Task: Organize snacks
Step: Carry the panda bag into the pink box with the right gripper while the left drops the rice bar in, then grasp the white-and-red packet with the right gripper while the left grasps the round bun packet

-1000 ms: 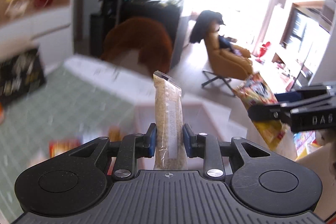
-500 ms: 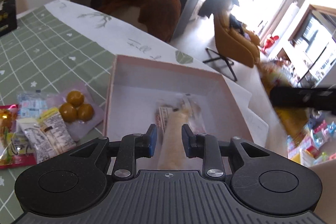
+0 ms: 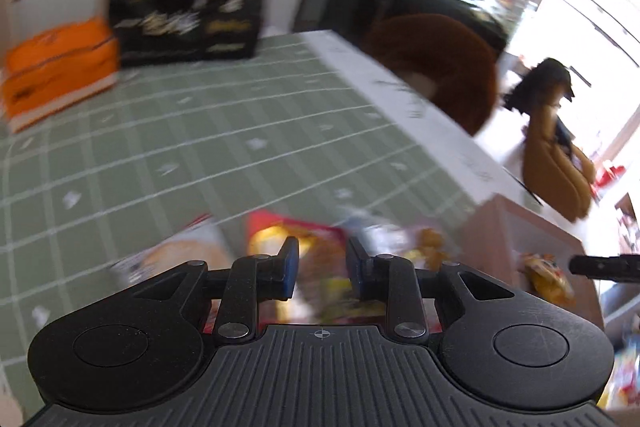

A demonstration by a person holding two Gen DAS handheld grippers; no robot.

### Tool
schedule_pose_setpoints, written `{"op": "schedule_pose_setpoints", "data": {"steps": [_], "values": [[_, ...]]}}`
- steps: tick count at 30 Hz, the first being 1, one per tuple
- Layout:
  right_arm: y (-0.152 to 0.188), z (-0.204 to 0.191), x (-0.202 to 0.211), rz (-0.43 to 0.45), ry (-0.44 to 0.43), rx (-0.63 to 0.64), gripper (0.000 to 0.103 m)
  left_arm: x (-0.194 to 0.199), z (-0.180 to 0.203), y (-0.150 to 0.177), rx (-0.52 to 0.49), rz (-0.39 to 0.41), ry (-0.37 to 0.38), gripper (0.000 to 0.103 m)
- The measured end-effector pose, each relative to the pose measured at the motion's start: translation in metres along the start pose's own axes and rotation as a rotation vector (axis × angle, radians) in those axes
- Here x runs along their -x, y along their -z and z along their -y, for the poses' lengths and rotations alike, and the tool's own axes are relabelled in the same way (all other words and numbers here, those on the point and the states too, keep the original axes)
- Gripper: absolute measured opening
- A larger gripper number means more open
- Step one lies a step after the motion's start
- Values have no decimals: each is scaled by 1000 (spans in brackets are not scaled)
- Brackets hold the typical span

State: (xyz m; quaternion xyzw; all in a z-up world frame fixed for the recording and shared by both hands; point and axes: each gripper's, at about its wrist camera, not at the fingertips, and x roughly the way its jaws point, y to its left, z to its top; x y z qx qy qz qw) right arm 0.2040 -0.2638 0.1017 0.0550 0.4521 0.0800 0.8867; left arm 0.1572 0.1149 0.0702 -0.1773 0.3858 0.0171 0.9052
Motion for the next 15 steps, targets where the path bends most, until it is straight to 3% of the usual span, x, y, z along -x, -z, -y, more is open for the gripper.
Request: {"op": "schedule_pose_setpoints", "data": {"steps": [4, 8, 12, 15], "values": [[-8, -55, -7, -31, -74, 107, 65, -6, -22, 16, 63, -23, 4, 29], [-20, -110, -19, -59, -142, 183, 66, 7, -10, 44, 80, -43, 58, 29], [-33, -156, -54, -172, -233, 197, 67, 22, -4, 76, 86, -54, 77, 30], [-29, -184, -88, -209, -164, 225, 67, 32, -6, 95, 90, -93, 104, 29]]}}
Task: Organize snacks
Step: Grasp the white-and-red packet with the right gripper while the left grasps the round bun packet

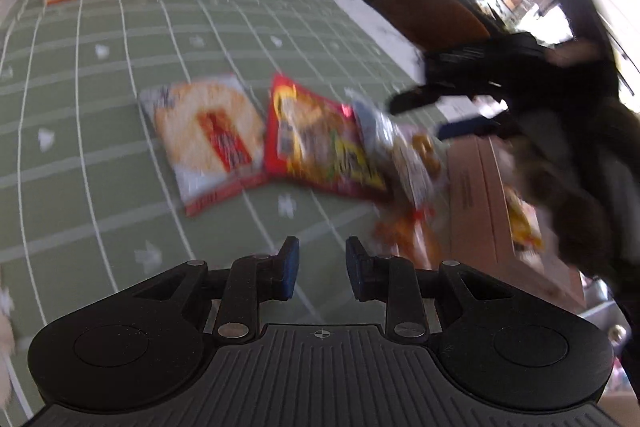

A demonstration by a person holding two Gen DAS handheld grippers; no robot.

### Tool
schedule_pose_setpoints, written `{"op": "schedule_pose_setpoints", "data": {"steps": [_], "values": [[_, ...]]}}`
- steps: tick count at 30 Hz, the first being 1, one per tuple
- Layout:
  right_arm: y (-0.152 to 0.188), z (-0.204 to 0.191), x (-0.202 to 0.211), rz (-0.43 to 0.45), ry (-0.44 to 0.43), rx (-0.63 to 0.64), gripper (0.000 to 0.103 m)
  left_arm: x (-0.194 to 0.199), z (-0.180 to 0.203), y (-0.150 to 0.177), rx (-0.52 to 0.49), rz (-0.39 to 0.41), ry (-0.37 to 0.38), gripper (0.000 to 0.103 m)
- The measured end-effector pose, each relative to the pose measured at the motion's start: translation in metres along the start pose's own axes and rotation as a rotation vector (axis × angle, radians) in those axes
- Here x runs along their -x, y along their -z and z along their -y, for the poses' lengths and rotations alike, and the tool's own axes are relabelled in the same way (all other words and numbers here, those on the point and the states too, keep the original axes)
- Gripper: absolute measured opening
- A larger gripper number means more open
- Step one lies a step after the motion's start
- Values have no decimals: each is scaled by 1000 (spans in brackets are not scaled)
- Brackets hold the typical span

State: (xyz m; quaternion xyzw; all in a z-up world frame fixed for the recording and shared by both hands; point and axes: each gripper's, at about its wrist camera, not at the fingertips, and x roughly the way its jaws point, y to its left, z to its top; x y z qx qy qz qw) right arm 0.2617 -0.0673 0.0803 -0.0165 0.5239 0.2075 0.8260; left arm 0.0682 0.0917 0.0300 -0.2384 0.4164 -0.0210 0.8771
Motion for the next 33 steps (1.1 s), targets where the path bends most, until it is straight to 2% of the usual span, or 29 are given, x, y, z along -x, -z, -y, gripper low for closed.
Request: {"op": "schedule_pose_setpoints", "data": {"steps": [2, 3, 4, 6, 7, 12, 15, 21, 24, 26, 28, 31, 33], "values": [[2, -3, -22, -27, 60, -3, 58, 6, -1, 10, -12, -15, 8, 29], [6, -2, -26, -43, 59, -20, 55, 7, -2, 13, -15, -18, 11, 29], [11, -2, -24, -19, 56, -37, 47, 9, -4, 16, -11, -20, 15, 29], [19, -8, -20, -48, 11, -26, 32, 8, -7, 17, 7, -22, 20, 29], [23, -10, -18, -66, -13, -30, 32, 10, -8, 17, 15, -18, 20, 29], [61, -15, -5, -104, -93, -24, 30, 21, -5, 16, 20, 14, 16, 29], [85, -11, 8, -125, -204, -31, 30, 23, -1, 13, 3, 15, 11, 29], [134, 13, 42, -58, -276, -90, 30, 14, 23, 7, -70, -4, 43, 29], [159, 20, 59, -9, -248, -70, 32, 1, 43, 2, -139, 2, 66, 30], [172, 24, 65, 0, -221, -47, 35, -12, 56, -1, -175, -3, 56, 30], [183, 29, 65, 6, -162, -34, 41, -27, 68, -1, -210, -24, 50, 30], [195, 40, 67, 29, -86, -32, 41, -39, 81, 9, -277, -80, 26, 29], [202, 51, 73, 52, -61, -38, 42, -36, 88, 20, -316, -87, 31, 29]]}}
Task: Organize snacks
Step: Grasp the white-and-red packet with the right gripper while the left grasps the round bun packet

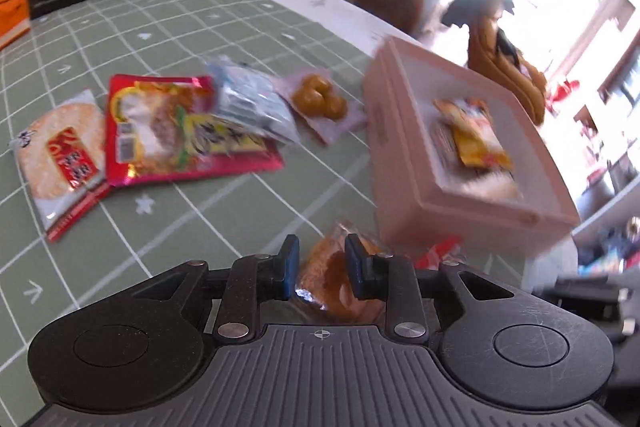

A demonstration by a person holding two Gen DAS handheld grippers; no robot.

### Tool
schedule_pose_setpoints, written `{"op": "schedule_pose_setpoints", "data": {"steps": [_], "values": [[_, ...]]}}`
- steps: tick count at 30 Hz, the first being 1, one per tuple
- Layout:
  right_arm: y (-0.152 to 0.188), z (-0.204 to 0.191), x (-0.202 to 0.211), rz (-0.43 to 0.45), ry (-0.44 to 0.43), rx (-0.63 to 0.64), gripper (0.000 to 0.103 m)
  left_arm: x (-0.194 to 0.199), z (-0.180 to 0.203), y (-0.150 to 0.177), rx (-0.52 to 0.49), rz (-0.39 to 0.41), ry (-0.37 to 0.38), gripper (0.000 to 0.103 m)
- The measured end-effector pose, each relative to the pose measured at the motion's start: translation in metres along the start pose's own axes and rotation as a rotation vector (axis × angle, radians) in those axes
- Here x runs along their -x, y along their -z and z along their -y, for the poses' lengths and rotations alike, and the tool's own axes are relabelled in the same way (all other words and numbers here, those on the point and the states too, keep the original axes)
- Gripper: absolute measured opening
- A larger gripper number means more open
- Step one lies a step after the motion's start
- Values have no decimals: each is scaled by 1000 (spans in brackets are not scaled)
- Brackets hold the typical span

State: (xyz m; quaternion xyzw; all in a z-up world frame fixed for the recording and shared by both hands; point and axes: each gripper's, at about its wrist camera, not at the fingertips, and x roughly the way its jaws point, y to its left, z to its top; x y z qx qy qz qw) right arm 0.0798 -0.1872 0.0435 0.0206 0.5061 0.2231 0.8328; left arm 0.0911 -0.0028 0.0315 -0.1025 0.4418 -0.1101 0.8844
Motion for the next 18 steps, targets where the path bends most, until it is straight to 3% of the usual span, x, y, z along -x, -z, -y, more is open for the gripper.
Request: {"op": "schedule_pose_setpoints", "data": {"steps": [4, 10, 14, 18], "values": [[10, 12, 13, 51, 88, 17, 63, 10, 15, 16, -49, -29, 22, 29], [17, 12, 19, 80, 146, 79, 66, 26, 26, 34, -86, -74, 42, 29], [27, 22, 19, 77, 205, 67, 67, 41, 26, 37, -69, -43, -26, 29], [38, 39, 21, 80, 208, 14, 72, 45, 36, 28, -28, 7, -34, 29]]}}
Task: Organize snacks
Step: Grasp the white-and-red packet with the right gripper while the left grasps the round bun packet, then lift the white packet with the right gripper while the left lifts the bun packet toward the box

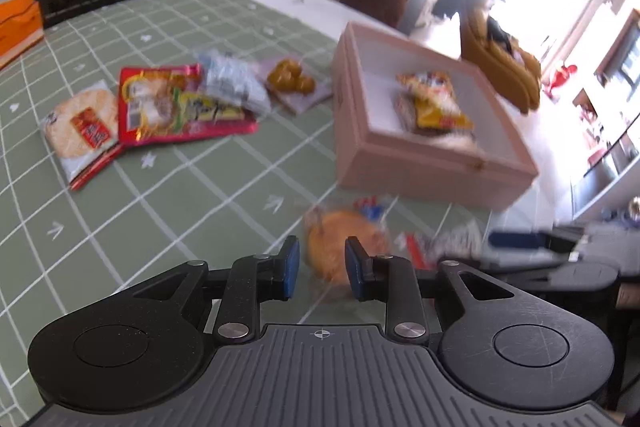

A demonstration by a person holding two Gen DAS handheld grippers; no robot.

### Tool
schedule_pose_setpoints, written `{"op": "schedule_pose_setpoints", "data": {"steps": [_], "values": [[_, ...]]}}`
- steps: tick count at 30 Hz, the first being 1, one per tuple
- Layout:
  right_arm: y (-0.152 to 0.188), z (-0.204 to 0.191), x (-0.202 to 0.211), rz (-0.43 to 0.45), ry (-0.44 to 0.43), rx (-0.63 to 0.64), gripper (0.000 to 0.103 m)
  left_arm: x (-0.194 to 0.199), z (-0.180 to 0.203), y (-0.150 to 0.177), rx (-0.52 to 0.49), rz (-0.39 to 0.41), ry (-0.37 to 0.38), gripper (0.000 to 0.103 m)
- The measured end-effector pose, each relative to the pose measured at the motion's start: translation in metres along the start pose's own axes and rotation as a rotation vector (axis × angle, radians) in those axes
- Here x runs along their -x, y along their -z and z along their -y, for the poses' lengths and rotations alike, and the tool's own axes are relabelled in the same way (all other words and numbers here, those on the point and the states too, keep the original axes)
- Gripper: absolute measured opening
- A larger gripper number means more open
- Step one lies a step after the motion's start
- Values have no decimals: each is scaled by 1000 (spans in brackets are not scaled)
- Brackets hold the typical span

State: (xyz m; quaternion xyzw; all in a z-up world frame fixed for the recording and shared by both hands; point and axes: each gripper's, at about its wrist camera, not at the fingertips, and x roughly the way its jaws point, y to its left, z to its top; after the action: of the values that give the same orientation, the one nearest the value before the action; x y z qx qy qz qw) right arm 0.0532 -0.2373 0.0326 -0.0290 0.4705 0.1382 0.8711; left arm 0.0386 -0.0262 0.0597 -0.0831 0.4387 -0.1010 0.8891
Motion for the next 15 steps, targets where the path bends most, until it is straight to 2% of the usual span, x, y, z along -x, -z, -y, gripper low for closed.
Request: {"op": "schedule_pose_setpoints", "data": {"steps": [4, 6, 9, 10, 13, 15], "values": [[1, 8, 2, -9, 6, -29, 72, -16, 34, 0, -107, 10, -61, 29], [3, 10, 4, -6, 23, -18, 72, -26, 49, 5, -170, -12, -101, 30], [7, 14, 9, 1, 35, 3, 73, -33, 63, 17, -266, -13, -128, 48], [9, 16, 9, -3, 34, 2, 74, -33, 65, 19, -290, -8, -141, 48], [12, 24, 6, -36, 41, -28, 76, -32, 58, 21, -279, 10, -184, 49], [14, 25, 4, -50, 43, -36, 77, -32, 47, 19, -230, 2, -188, 56]]}}
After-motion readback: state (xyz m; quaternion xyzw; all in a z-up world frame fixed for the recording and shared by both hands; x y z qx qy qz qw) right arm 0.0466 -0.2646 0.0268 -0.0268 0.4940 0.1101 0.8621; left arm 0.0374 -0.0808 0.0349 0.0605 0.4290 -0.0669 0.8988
